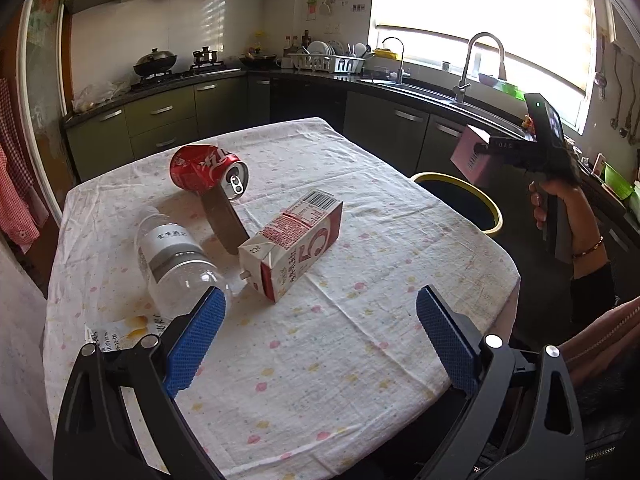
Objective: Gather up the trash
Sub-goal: 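Carry the purple box over the bin and release it, then grasp the white milk carton with the left gripper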
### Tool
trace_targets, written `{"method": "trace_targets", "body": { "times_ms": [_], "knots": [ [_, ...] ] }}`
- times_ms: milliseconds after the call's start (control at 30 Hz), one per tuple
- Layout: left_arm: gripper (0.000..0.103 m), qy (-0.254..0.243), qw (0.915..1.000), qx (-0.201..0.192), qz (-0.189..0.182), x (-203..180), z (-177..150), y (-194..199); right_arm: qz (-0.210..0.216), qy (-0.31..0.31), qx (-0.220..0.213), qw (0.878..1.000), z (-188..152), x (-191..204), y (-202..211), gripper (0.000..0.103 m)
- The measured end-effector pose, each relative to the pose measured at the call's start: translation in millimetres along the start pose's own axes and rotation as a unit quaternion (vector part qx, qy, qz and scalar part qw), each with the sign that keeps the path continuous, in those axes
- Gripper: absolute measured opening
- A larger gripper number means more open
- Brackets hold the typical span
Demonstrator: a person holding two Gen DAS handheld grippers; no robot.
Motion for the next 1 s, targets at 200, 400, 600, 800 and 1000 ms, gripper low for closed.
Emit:
{"method": "trace_targets", "body": {
  "times_ms": [200,400,600,800,1000],
  "knots": [
    [0.095,-0.010,0.9998,0.014,-0.008,-7,4,-11,-0.012,-0.018,0.036,0.999,-8,-21,-42,0.061],
    [0.095,-0.008,0.9996,0.018,-0.021,-1,3,-20,-0.025,-0.004,0.030,0.999,-16,-21,-49,0.073],
    [0.095,-0.027,0.9985,0.017,-0.045,10,5,-26,-0.011,0.003,0.027,1.000,-15,-10,-43,0.073],
    [0.095,-0.060,0.9947,0.028,-0.079,19,22,-42,0.008,0.004,0.030,1.000,-19,-1,-36,0.073],
    [0.095,-0.070,0.9932,0.043,-0.082,28,41,-69,0.024,0.010,0.030,0.999,-22,8,-31,0.073]
  ]
}}
Point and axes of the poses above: each gripper's, at about its wrist camera, not at the fingertips, and y roughly against the way its jaws point, x to its left, z to its top, the point moved 2 cm from there along -y, roughly the way its jaws point, and after that the axes turned 7 degrees about -z, right-handed, at the moved point
